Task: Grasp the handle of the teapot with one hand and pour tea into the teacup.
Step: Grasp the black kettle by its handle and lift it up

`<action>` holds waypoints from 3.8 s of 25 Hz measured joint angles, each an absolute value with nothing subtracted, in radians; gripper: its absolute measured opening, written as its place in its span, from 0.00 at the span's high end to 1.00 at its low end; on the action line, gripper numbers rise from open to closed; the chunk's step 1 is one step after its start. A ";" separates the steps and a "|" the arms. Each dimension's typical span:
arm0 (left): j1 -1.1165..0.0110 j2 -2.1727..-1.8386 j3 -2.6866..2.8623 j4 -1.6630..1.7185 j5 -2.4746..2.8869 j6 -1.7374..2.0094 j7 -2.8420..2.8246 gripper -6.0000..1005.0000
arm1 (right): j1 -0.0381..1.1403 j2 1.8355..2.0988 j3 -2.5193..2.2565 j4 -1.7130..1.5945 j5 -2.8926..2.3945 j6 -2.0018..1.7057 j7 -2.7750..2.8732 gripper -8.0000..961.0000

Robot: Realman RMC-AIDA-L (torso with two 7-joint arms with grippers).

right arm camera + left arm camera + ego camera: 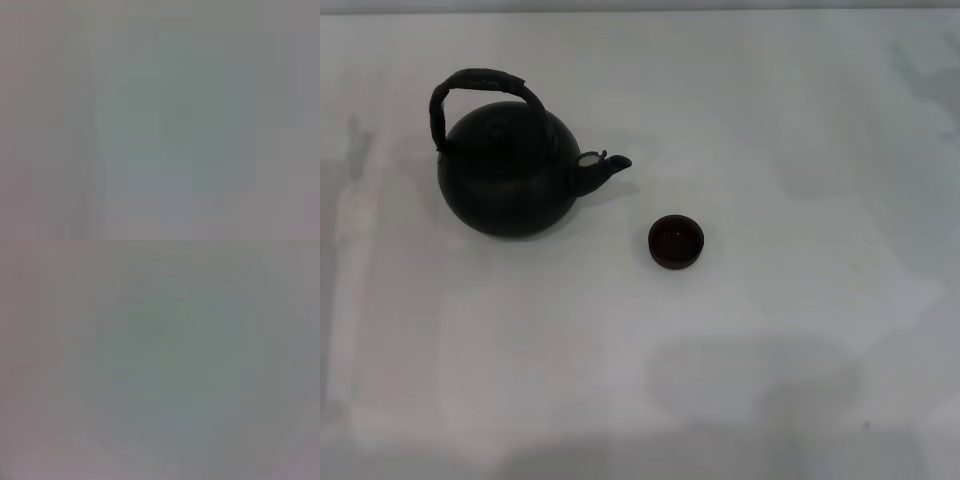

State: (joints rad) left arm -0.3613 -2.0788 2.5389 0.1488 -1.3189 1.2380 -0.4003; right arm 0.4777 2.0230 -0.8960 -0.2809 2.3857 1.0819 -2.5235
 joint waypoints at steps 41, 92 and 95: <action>-0.284 -2.077 2.540 0.098 -0.774 1.374 -0.402 0.12 | 0.569 2.017 -0.738 -0.210 2.532 0.817 -2.656 0.11; -0.374 -2.085 2.540 0.113 -0.767 1.210 -0.327 0.60 | 0.565 2.019 -0.749 -0.208 2.526 0.822 -2.651 0.11; -0.372 -2.085 2.540 0.118 -0.766 1.210 -0.327 0.75 | 0.564 2.019 -0.749 -0.207 2.526 0.822 -2.651 0.11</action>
